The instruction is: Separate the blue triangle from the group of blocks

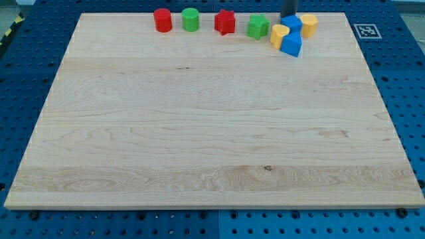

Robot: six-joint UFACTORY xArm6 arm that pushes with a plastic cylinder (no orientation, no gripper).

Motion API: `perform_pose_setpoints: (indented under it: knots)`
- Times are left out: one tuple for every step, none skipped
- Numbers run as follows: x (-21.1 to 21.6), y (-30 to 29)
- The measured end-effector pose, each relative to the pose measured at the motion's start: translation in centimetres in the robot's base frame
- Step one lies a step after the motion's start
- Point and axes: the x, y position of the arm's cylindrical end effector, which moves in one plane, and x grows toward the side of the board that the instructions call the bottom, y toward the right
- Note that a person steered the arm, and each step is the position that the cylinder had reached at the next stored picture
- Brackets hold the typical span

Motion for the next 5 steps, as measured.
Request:
perform_pose_setpoints:
  knots:
    - [0.0, 6.2]
    - [0.4, 14.0]
    - [4.6, 15.7]
    - [8.6, 15.6]
    - [11.1, 12.7]
